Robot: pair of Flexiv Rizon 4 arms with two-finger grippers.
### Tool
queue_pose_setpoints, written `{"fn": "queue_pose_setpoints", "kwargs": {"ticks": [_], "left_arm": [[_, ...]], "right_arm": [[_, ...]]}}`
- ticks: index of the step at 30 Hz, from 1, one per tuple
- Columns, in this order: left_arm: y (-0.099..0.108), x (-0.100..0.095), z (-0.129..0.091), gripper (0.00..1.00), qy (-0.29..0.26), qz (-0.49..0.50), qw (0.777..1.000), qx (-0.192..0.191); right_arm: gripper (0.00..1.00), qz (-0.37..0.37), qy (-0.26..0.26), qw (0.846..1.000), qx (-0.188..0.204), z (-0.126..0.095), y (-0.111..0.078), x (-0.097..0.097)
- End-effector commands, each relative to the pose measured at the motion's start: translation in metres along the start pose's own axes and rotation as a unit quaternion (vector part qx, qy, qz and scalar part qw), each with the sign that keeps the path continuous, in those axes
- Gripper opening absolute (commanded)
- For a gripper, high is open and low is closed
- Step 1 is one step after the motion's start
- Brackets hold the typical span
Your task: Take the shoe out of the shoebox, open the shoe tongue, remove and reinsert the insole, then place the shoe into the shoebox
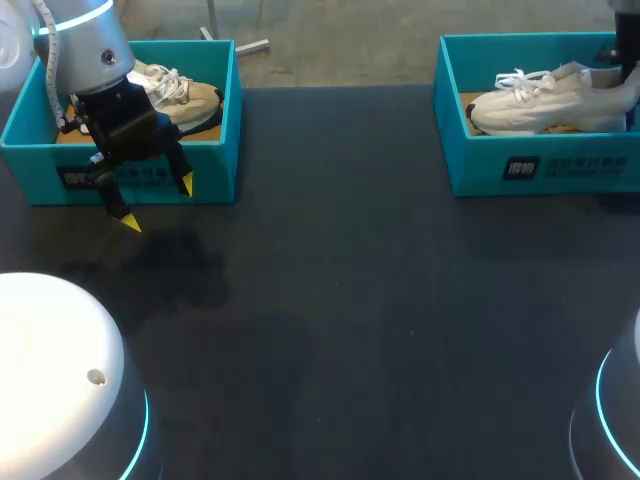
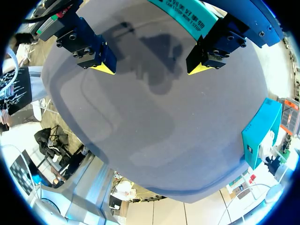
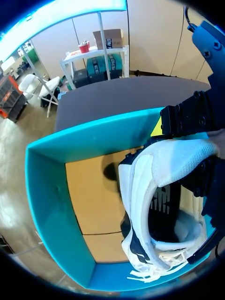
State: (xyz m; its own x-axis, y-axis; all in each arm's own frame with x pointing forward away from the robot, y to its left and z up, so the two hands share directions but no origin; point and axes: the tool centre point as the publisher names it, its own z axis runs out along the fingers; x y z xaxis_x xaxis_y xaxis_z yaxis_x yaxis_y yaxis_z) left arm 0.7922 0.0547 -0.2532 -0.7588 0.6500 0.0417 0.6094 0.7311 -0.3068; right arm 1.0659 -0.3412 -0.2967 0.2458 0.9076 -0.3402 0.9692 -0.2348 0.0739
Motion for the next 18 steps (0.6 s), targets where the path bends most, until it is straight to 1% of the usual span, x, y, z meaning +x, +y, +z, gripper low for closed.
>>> {"fn": "queue_pose_setpoints", "kwargs": {"ticks": [1, 7, 18], "left_arm": [[0.000, 0.001, 0.000, 1.00, 0.000, 0.000, 1.000, -0.001], [0.000, 0.001, 0.000, 1.00, 0.000, 0.000, 1.000, -0.001], [0.000, 0.001, 0.000, 1.00, 0.000, 0.000, 1.000, -0.001]], "right_arm": [[0.00, 0.001, 0.003, 1.000, -0.001, -0.003, 0.000, -0.004], [0.00, 0.004, -0.002, 1.000, -0.003, -0.001, -0.003, -0.011], [0.00, -0.014, 0.002, 1.000, -0.014, 0.011, -0.015, -0.005]]}}
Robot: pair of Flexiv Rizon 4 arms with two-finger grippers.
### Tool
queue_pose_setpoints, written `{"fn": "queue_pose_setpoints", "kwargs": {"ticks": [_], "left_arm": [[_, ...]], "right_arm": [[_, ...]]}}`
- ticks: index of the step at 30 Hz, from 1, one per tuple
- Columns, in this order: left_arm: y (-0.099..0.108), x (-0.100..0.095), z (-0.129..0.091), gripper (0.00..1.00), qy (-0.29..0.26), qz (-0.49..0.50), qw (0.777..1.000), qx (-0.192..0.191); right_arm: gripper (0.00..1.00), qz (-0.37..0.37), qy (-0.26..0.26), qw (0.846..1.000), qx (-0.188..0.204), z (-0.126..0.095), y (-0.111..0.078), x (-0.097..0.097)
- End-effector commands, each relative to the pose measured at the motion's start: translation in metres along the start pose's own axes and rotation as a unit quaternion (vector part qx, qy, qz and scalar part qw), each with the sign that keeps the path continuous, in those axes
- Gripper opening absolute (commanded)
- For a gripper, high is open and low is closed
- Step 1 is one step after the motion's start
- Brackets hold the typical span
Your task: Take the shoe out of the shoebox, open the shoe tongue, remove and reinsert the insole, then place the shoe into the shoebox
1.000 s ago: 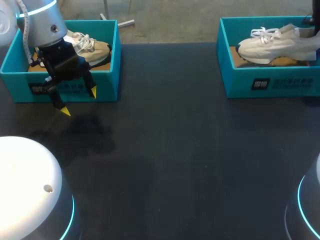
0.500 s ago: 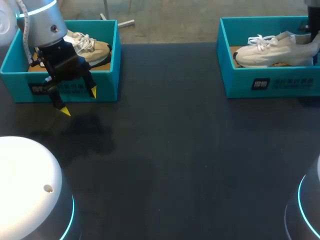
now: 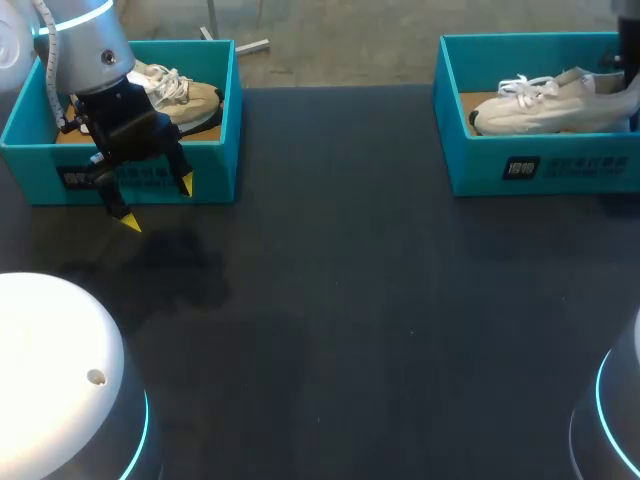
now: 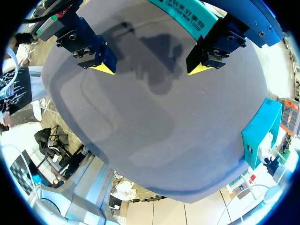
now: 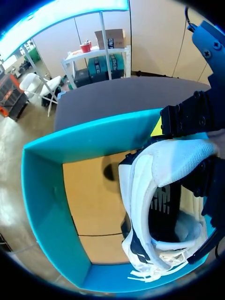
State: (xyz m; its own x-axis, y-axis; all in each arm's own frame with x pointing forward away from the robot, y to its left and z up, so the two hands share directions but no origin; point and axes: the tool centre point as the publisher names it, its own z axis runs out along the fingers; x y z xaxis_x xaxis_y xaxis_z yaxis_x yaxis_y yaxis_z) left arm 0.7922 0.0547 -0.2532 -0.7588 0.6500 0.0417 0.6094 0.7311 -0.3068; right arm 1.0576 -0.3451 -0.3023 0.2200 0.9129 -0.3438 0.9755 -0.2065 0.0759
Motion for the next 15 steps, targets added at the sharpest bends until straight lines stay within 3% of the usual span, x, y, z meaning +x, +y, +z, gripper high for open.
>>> {"fn": "queue_pose_setpoints", "kwargs": {"ticks": [1, 15], "left_arm": [[0.000, 0.001, 0.000, 1.00, 0.000, 0.000, 1.000, -0.001], [0.000, 0.001, 0.000, 1.00, 0.000, 0.000, 1.000, -0.001]], "right_arm": [[0.00, -0.001, 0.003, 1.000, -0.007, 0.006, -0.009, -0.001], [0.00, 0.009, 0.007, 1.000, 0.014, 0.019, -0.015, 0.001]]}}
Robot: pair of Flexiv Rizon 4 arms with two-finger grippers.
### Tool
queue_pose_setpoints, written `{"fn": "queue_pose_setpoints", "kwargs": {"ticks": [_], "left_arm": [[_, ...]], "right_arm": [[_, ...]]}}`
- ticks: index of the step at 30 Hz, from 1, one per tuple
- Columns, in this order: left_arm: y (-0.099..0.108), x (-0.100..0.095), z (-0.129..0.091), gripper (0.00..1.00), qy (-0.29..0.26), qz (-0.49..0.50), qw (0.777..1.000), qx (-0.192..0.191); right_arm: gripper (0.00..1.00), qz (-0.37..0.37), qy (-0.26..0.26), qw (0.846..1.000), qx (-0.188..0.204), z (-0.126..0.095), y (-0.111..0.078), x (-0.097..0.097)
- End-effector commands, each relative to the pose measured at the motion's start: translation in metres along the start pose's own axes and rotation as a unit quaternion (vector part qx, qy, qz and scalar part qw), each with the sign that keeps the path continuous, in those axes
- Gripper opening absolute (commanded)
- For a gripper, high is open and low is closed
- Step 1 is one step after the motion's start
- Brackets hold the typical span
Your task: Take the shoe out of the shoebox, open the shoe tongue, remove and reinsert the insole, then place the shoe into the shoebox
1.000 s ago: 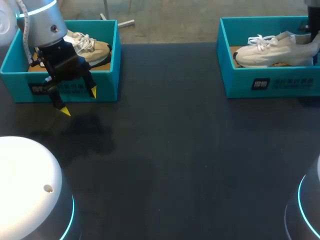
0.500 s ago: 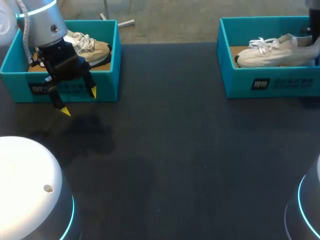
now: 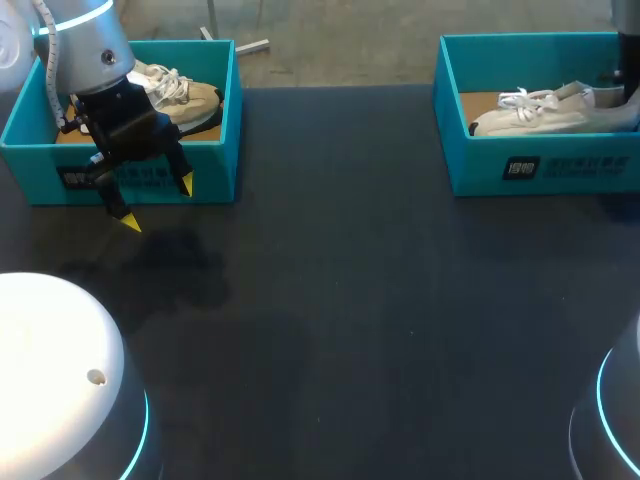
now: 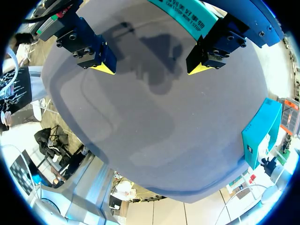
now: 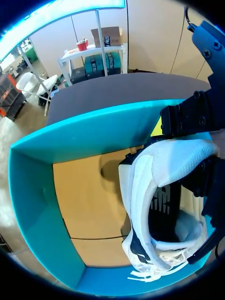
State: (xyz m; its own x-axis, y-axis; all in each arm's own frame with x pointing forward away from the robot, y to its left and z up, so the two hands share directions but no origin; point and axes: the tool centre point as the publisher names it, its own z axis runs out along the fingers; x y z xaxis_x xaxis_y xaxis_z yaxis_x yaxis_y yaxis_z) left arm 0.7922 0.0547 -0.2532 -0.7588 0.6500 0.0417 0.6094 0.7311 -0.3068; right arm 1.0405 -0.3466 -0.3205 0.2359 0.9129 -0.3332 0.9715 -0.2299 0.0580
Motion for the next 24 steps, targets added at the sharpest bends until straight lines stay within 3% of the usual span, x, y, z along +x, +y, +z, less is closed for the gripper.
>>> {"fn": "queue_pose_setpoints", "kwargs": {"ticks": [1, 24], "left_arm": [[0.000, 0.001, 0.000, 1.00, 0.000, 0.000, 1.000, -0.001], [0.000, 0.001, 0.000, 1.00, 0.000, 0.000, 1.000, -0.001]], "right_arm": [[0.00, 0.002, 0.002, 1.000, 0.002, 0.001, 0.002, 0.000], [0.00, 0.023, 0.009, 0.999, 0.034, 0.026, 0.001, 0.004]]}}
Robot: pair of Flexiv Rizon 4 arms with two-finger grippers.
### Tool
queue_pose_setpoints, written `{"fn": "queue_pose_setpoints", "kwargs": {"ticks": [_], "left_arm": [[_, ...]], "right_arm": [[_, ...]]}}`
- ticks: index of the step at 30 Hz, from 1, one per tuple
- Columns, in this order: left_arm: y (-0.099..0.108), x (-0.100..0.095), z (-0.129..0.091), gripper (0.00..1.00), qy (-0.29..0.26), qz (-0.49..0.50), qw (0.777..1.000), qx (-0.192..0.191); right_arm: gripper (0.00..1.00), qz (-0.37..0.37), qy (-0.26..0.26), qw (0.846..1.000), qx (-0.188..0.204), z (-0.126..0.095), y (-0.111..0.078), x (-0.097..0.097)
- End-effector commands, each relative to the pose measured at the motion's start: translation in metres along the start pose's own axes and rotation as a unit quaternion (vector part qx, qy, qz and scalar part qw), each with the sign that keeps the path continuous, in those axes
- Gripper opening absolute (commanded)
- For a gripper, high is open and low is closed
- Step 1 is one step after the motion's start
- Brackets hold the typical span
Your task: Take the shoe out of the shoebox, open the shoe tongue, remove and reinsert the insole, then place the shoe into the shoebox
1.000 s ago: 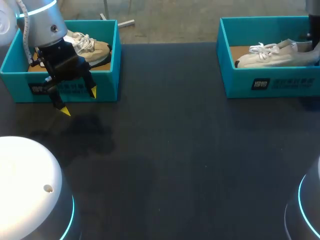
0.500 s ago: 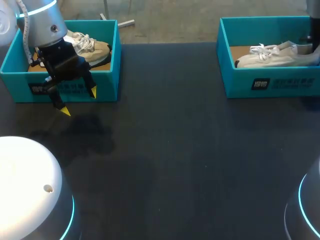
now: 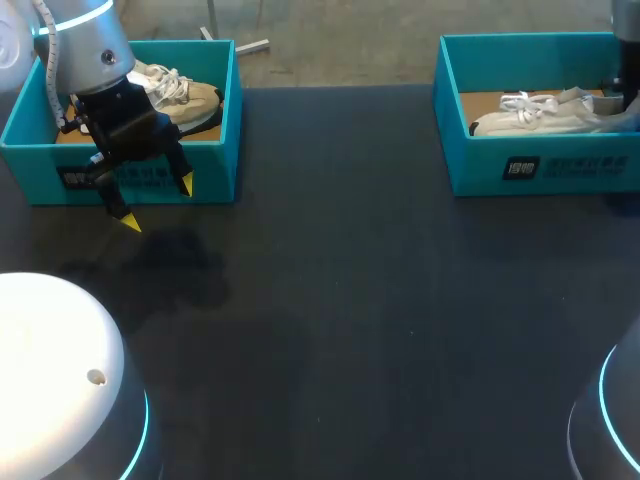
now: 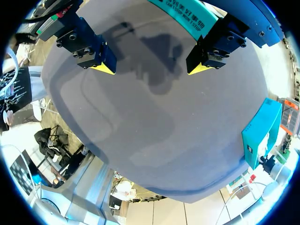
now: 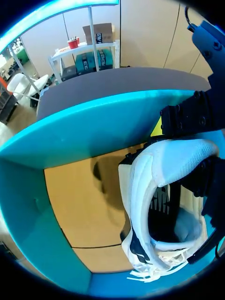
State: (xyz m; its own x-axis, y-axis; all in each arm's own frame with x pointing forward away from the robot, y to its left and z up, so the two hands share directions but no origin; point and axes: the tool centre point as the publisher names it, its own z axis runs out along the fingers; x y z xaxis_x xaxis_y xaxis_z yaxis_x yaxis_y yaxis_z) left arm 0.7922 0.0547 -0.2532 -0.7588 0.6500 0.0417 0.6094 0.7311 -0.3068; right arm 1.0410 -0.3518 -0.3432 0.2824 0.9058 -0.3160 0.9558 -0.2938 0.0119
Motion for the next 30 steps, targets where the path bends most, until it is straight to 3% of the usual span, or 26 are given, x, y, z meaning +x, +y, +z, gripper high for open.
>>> {"fn": "queue_pose_setpoints", "kwargs": {"ticks": [1, 30], "left_arm": [[0.000, 0.001, 0.000, 1.00, 0.000, 0.000, 1.000, -0.001], [0.000, 0.001, 0.000, 1.00, 0.000, 0.000, 1.000, -0.001]], "right_arm": [[0.00, -0.001, 0.001, 1.000, 0.002, 0.004, 0.001, 0.001], [0.00, -0.019, 0.015, 1.000, 0.017, 0.034, -0.005, 0.005]]}}
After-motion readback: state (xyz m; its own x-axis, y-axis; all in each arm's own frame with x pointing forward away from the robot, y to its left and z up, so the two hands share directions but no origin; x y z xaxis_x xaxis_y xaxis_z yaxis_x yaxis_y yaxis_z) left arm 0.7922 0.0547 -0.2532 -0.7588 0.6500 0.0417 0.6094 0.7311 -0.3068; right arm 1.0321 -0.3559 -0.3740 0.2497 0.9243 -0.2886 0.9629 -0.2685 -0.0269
